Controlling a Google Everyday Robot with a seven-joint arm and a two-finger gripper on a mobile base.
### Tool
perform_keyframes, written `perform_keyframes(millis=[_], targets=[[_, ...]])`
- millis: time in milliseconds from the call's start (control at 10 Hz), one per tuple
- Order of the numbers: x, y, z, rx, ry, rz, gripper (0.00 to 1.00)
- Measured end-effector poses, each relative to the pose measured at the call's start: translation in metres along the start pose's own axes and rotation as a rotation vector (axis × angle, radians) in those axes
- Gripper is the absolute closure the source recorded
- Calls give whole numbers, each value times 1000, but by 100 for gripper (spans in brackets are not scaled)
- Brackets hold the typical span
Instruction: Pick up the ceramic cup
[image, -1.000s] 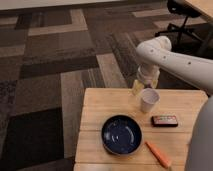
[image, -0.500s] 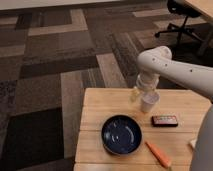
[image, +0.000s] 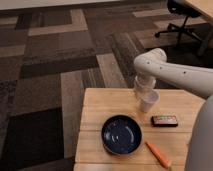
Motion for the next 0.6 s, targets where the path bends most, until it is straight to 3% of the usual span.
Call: perform_keyframes(millis=[200, 400, 600], targets=[[-5, 14, -22, 23, -3, 5, 100], [-18, 39, -57, 50, -14, -9, 100], [-17, 41, -59, 48, -13, -9, 100]])
